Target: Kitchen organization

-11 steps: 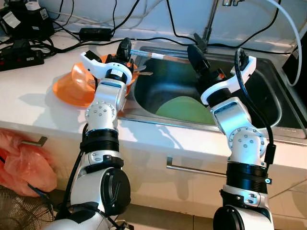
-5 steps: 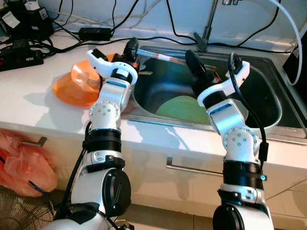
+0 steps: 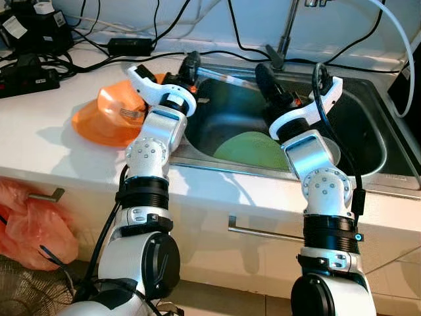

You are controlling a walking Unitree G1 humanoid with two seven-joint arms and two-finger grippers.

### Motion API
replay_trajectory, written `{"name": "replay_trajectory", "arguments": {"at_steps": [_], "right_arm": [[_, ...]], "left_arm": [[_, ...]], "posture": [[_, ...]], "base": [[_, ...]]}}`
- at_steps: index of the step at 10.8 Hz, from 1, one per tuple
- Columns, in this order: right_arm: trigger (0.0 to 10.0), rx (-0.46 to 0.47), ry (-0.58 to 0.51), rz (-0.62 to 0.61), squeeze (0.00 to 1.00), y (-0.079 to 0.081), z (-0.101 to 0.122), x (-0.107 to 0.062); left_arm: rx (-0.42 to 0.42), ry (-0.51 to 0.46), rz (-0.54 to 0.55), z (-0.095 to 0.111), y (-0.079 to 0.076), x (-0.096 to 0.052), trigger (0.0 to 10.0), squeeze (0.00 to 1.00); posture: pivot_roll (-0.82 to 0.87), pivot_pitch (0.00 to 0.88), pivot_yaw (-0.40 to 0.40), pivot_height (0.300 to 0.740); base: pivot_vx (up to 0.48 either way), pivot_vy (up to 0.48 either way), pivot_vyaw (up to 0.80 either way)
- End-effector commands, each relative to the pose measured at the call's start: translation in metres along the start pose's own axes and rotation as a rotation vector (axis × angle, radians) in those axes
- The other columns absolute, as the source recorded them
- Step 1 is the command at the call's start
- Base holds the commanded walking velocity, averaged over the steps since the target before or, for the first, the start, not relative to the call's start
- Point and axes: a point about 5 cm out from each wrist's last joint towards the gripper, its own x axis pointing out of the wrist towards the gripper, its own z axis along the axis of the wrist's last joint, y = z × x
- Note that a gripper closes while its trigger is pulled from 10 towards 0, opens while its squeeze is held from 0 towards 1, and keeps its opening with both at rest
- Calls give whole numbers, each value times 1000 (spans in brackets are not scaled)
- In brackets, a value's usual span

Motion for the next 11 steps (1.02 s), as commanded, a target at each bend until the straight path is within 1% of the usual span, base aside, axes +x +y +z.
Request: {"name": "replay_trajectory", "arguments": {"at_steps": [1,5,7,8,9,11], "right_arm": [[0,2,-20,41,0,12,3,7],[0,-8,-33,37,0,12,5,9],[0,-10,-34,34,0,11,6,9],[0,-12,-35,32,0,11,6,9],[0,-15,-35,31,0,11,6,9],[0,-21,-38,28,0,11,8,10]], "left_arm": [[-205,140,19,-81,2,-6,0,0],[-205,147,28,-82,5,-8,0,0],[-192,145,43,-82,7,-8,0,0],[-154,150,64,-82,10,-8,2941,0],[-151,162,62,-84,10,-8,9843,0],[-147,173,77,-86,12,-9,10000,0]], "posture": [[72,31,28,740],[71,32,28,740],[70,32,29,740],[70,33,28,740],[70,34,27,740],[69,34,27,740]], "base": [[0,0,0],[0,0,0],[0,0,0],[0,0,0],[0,0,0],[0,0,0]]}}
